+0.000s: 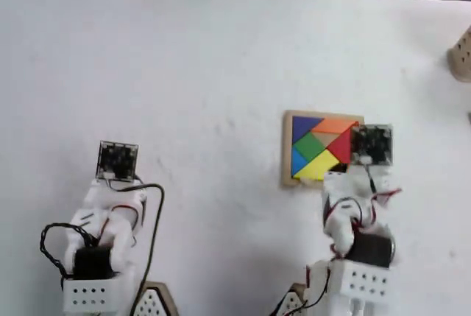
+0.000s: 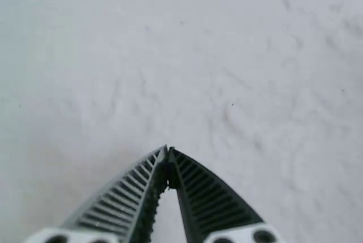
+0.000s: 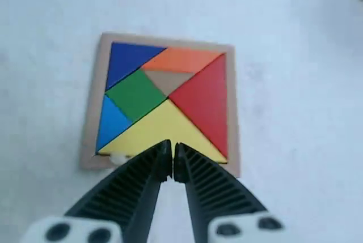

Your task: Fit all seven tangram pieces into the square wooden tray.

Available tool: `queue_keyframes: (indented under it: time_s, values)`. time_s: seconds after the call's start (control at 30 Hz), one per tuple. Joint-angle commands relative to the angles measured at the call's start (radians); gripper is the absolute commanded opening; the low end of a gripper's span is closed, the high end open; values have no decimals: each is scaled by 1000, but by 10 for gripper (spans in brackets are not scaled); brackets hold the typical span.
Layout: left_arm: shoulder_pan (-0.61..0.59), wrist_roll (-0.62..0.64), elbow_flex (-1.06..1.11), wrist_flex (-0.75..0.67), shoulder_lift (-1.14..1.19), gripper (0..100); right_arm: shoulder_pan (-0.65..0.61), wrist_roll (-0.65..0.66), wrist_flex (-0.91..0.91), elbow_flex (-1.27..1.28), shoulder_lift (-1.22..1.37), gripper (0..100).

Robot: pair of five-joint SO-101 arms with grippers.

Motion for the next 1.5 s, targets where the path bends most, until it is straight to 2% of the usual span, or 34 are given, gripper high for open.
queue_keyframes:
  time_s: [0.0,0.1,0.37,0.63,0.8,1.0,1.1,1.33,1.47]
  values:
    - [-10,-9,-6,5,-12,23,-153,-11,-62,-118,340,18]
    - [-10,-9,-6,5,-12,23,-214,-14,-151,-149,512,18]
    - [-45,-9,-6,5,-13,23,-280,-29,-417,-180,860,18]
    - [-45,-9,-6,5,-13,23,-229,-29,-412,-281,1030,18]
    - [-45,-9,-6,5,-13,23,-205,-37,-321,-310,1000,18]
    - [-45,-9,-6,5,-13,23,-205,-35,-315,-279,926,18]
    - [-45,-9,-6,3,-13,23,-214,-29,-323,-255,967,18]
    - [-45,-9,-6,2,-13,23,-202,-32,-232,-408,1144,18]
    - [-47,-9,-6,0,-13,23,-177,-29,-188,-419,1110,18]
